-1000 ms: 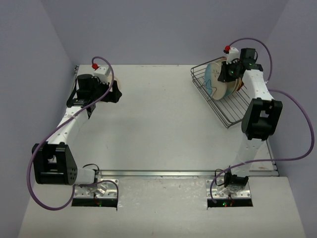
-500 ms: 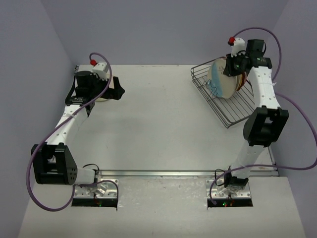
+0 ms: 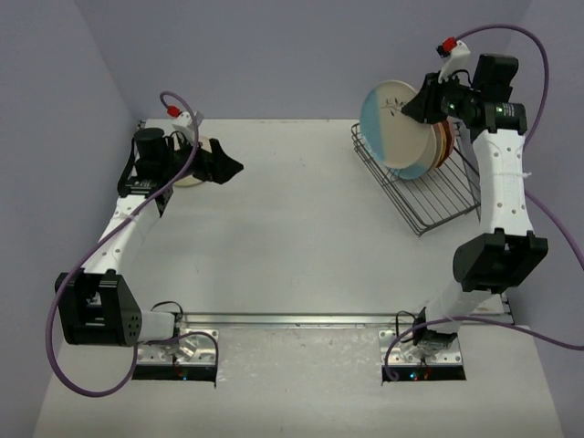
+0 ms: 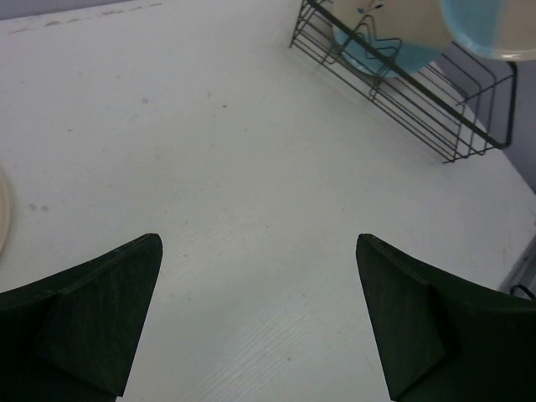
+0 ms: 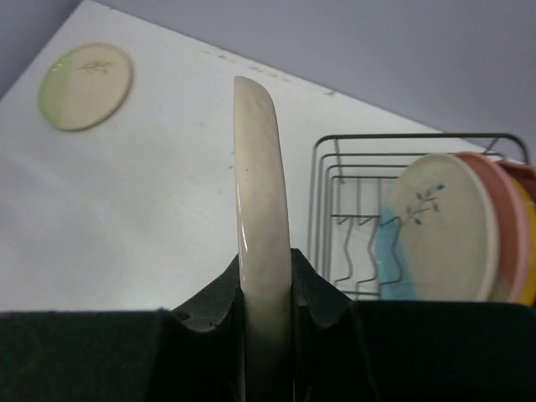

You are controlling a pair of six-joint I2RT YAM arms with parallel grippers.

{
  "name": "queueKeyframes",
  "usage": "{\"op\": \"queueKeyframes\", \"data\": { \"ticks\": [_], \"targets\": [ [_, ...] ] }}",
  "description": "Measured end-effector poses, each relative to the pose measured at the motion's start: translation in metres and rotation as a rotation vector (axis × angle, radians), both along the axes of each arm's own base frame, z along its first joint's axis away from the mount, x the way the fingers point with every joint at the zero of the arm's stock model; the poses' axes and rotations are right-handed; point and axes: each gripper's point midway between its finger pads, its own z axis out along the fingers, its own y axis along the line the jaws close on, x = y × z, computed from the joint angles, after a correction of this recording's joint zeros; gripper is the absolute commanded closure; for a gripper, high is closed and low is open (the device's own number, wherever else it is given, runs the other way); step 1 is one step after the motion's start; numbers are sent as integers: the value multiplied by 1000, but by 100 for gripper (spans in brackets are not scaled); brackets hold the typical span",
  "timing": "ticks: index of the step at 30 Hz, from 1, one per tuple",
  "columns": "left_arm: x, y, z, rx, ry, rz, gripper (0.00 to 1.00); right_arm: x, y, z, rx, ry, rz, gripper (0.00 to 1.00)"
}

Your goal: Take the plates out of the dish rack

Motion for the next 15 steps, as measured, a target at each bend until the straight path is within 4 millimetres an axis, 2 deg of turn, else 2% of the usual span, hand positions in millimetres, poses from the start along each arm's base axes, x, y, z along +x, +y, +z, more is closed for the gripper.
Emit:
{"op": "queueKeyframes", "data": {
  "ticks": [3,5,9,12,15],
  "targets": [
    [-9,-15,12,-66,-5,-79,8,-16,30,-18,96,86,94,100],
    [-15,-29,17,-100,5,-125,9,-29,62,-34,130,134,175,100],
    [-29,-63,14,-125,32,-230,14,-69,134,-62,177,257,355,100],
    [-37,-86,2,-130,78,-292,17,-99,175,-65,210,314,480,100],
    [-42,-104,-16,-129,138,-334,23,-114,195,-55,239,311,560,100]
  ]
}}
